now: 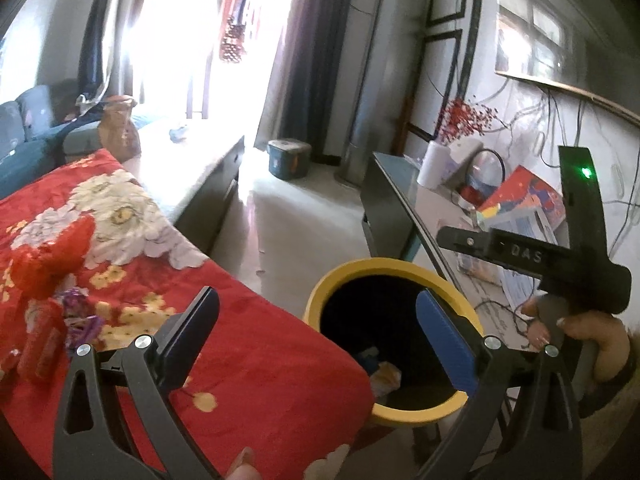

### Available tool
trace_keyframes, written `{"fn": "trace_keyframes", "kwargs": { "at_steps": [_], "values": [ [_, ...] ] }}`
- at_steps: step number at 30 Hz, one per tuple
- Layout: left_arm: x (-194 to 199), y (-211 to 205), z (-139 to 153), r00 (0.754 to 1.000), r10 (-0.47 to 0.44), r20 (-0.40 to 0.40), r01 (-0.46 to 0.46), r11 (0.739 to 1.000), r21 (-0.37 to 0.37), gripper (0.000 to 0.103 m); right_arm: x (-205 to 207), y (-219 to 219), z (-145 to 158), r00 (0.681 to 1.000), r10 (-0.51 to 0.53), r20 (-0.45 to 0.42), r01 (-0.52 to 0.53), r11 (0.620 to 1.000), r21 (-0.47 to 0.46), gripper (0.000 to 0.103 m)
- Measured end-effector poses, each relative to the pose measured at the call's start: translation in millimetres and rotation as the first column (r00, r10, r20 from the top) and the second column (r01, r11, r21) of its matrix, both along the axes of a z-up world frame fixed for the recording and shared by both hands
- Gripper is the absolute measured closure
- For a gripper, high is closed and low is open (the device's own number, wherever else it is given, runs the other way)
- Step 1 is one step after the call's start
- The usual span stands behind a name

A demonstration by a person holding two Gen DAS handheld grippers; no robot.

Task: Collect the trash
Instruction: 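Move both tools back over the remaining wrappers on the bedspread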

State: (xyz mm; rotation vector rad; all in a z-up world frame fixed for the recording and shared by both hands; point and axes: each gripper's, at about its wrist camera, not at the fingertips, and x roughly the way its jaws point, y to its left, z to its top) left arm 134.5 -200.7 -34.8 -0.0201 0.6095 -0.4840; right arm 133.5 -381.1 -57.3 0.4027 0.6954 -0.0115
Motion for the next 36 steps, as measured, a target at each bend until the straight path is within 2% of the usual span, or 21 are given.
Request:
{"fn": "trace_keyframes", "kwargs": {
  "at_steps": [17, 25, 36],
  "values": [
    [-1, 56, 17, 0.989, 0.145, 0.041, -0.144, 0.989, -0.026, 0.007, -4, 48, 19, 0.993, 0.113, 0.041, -0.112, 0.993, -0.024, 0.034],
    [2, 95, 25, 0.968, 0.245, 0.052, -0.241, 0.968, -0.068, 0.007, -6, 76, 21, 0.984, 0.174, 0.046, -0.173, 0.984, -0.033, 0.034],
    [4, 147, 29, 0.930, 0.364, 0.046, -0.358, 0.928, -0.104, 0.007, -14, 131, 23, 0.947, 0.318, 0.047, -0.315, 0.947, -0.067, 0.034]
  ]
}}
